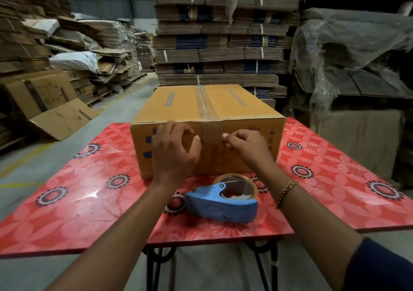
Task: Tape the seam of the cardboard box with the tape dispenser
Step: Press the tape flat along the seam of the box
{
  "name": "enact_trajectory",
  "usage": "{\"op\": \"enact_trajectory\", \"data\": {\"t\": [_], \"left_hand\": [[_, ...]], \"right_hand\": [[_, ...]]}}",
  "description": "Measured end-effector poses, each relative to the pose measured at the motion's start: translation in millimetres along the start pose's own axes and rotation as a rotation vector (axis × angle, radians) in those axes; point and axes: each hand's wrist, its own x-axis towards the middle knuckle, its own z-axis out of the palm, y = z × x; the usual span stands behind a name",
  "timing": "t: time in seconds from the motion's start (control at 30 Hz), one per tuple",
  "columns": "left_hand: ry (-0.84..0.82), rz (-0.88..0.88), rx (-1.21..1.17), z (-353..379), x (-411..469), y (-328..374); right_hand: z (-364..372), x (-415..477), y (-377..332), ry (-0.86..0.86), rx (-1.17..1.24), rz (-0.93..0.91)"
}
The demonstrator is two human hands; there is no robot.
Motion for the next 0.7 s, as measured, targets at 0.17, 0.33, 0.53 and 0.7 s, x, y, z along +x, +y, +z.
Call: {"op": "enact_trajectory", "data": {"t": [0.17,0.33,0.53,0.7], "left_hand": [[-0.236,-0.355,-0.162,9.4,0.5,10.4],[-0.330,-0.446,-0.185,11.5,5.4,13.5],[-0.294,-0.531,-0.429,17.0,3.0,10.6],[-0.219,-0.466,-0.317,23.8,0.5,13.6]], "right_hand": [[10.9,-4.4,-1.0,-0.025,0.120,0.033],[8.3,-8.2,-3.4,-0.065,0.274,0.064],[9.1,-8.8,-2.8,-0.091,0.282,0.096],[11.9,-5.6,2.6,-0.020,0.078,0.057]]}}
